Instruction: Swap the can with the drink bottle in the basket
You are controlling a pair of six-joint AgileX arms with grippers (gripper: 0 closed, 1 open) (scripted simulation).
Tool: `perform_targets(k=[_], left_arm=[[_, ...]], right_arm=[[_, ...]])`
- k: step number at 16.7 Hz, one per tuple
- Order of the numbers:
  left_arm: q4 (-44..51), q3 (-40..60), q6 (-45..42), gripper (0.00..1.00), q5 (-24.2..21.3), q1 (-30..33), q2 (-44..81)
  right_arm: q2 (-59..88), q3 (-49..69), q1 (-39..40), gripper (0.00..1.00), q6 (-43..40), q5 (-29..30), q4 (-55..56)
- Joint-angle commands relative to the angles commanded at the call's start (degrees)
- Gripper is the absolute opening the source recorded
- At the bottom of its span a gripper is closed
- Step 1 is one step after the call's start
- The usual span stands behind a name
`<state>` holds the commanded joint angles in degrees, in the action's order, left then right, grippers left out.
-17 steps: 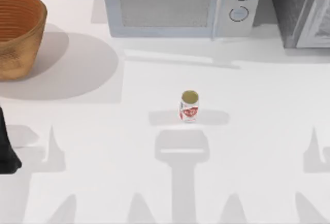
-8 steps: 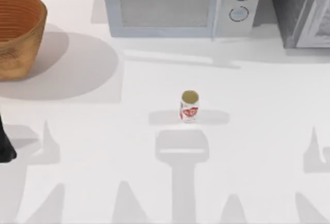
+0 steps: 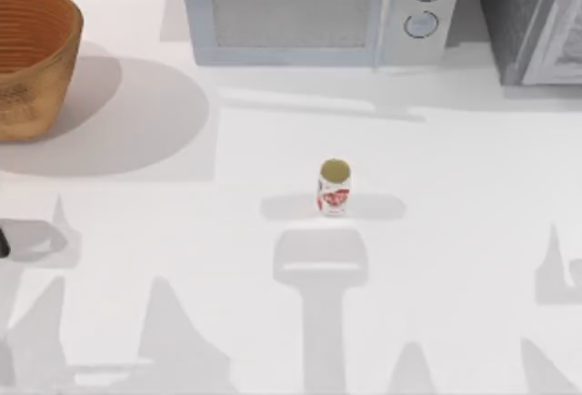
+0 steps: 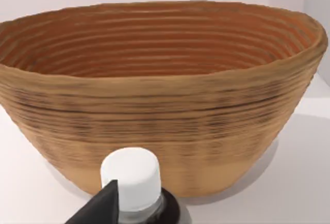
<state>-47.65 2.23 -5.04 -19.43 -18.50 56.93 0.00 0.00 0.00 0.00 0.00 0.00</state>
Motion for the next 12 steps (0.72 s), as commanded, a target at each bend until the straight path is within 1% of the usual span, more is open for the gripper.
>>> perform_targets(k=[4, 7, 10, 12], left_arm=[[-16.0, 0.87, -1.66, 1.0, -6.62, -6.0, 20.3], [-25.55, 1.28, -2.62, 1.0, -10.46, -9.78, 32.21], [-31.88, 1.43, -3.22, 1.0, -12.94, -12.46, 40.03], [-33.88, 1.44, -3.4, 1.0, -13.71, -13.35, 42.52]], right_arm=[[0.0, 0.0, 0.0, 1.0, 0.0, 0.0, 0.0], [0.0, 0.0, 0.0, 1.0, 0.0, 0.0, 0.0], [0.0, 0.0, 0.0, 1.0, 0.0, 0.0, 0.0], [0.0, 0.0, 0.0, 1.0, 0.0, 0.0, 0.0]])
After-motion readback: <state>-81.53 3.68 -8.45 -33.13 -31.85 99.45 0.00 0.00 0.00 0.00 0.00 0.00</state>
